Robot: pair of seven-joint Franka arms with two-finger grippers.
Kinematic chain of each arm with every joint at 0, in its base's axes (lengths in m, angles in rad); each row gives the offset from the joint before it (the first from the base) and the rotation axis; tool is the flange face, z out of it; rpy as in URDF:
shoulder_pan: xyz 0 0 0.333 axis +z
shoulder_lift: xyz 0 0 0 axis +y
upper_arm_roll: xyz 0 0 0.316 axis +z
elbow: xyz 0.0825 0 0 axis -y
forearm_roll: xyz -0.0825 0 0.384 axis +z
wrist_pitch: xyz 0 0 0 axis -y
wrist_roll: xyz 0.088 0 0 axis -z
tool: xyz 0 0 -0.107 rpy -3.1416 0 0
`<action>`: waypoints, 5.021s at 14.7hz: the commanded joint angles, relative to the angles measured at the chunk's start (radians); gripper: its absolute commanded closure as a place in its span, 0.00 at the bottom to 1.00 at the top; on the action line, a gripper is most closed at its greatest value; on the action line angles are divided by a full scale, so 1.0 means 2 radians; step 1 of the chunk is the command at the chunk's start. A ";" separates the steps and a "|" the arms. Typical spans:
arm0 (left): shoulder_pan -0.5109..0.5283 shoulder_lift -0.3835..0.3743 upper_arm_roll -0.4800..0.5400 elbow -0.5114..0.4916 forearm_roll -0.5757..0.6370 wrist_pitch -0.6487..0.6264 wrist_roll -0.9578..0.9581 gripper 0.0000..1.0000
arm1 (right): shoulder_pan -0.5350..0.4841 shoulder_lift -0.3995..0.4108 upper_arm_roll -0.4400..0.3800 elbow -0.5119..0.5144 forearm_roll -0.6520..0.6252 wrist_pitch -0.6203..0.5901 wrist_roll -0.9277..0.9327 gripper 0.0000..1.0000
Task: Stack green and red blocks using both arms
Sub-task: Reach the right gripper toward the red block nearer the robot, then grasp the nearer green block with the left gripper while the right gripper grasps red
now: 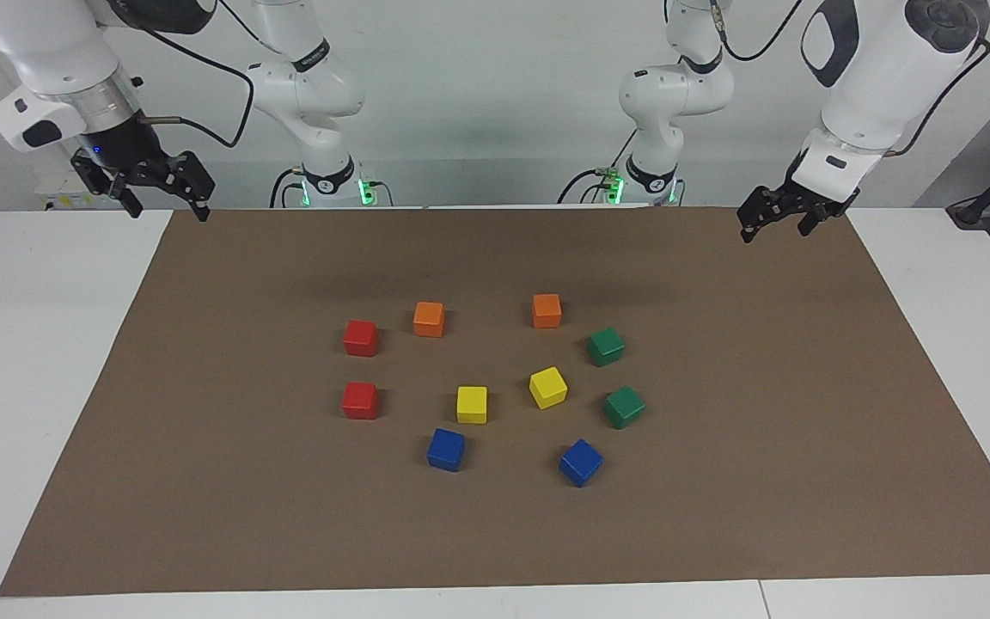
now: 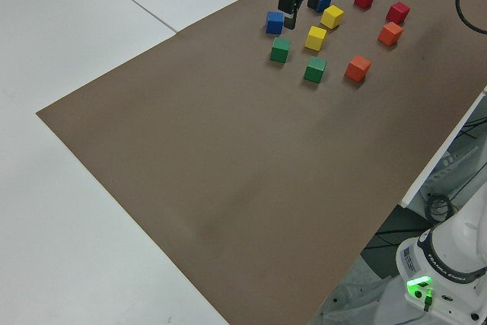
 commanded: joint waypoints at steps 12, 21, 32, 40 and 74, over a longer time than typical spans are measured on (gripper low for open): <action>-0.001 -0.005 0.003 -0.003 -0.001 0.005 0.002 0.00 | 0.023 -0.022 0.015 -0.052 0.009 0.024 0.057 0.00; -0.001 -0.005 0.003 -0.003 -0.001 0.006 0.002 0.00 | 0.102 -0.012 0.015 -0.182 0.010 0.171 0.159 0.00; -0.008 -0.004 0.001 -0.015 -0.017 0.059 -0.001 0.00 | 0.136 0.042 0.015 -0.243 0.023 0.283 0.212 0.00; -0.077 0.069 0.001 -0.015 -0.030 0.127 -0.073 0.00 | 0.149 0.090 0.015 -0.245 0.023 0.346 0.238 0.00; -0.192 0.146 0.002 -0.195 0.005 0.384 -0.330 0.00 | 0.155 0.081 0.015 -0.348 0.023 0.448 0.234 0.00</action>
